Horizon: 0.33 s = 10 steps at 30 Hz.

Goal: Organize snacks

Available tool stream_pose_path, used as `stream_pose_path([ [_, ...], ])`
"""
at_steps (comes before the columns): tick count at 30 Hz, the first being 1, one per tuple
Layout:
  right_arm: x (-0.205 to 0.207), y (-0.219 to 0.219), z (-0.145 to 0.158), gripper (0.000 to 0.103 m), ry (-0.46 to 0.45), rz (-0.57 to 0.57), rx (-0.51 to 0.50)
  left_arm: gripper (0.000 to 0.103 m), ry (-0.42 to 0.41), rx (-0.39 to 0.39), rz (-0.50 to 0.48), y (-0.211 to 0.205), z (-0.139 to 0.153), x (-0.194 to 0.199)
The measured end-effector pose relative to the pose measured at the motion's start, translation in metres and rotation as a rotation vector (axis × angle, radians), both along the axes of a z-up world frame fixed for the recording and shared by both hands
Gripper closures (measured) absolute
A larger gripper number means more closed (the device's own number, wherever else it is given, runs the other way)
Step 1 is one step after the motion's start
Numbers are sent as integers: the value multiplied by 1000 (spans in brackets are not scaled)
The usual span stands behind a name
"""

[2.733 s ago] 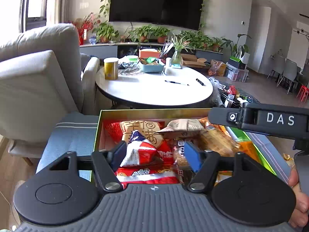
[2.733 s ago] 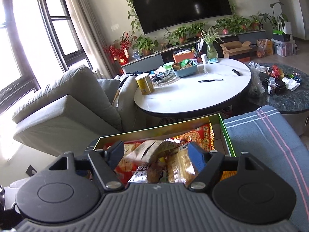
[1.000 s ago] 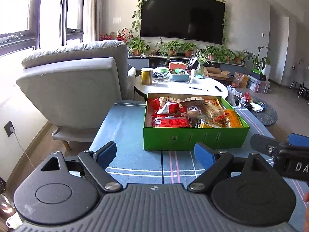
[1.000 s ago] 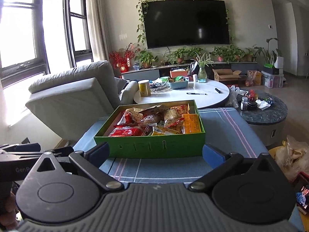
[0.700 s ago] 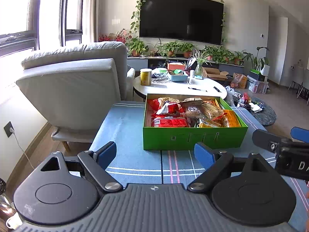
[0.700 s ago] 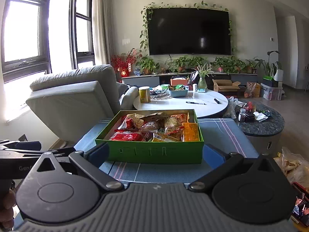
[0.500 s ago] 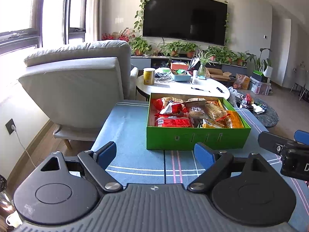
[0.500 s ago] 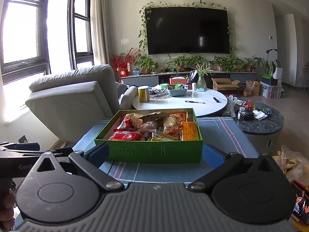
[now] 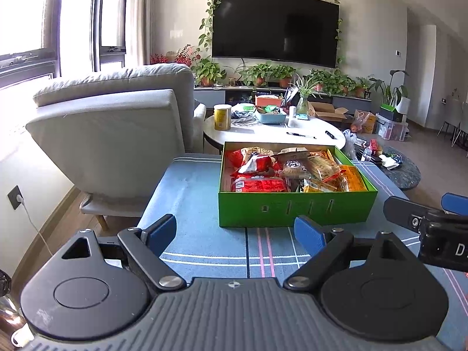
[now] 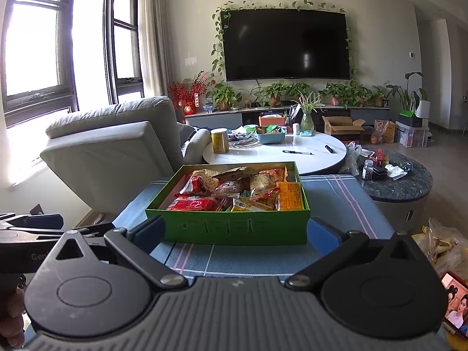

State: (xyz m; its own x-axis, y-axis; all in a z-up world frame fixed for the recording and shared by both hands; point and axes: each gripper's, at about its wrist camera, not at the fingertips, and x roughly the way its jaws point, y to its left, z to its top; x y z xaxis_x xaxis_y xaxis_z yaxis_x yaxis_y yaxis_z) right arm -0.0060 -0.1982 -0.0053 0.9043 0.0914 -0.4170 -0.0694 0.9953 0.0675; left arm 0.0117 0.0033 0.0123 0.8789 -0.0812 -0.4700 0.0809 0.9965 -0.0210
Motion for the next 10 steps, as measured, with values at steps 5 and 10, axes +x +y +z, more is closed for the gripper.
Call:
stream_pose_path([
  [5,0,0,0,16,0,1,0,16,-1,0,-2,0,0,0],
  [10,0,0,0,16,0,1,-1,16,0,2,-4,-1,0,0],
])
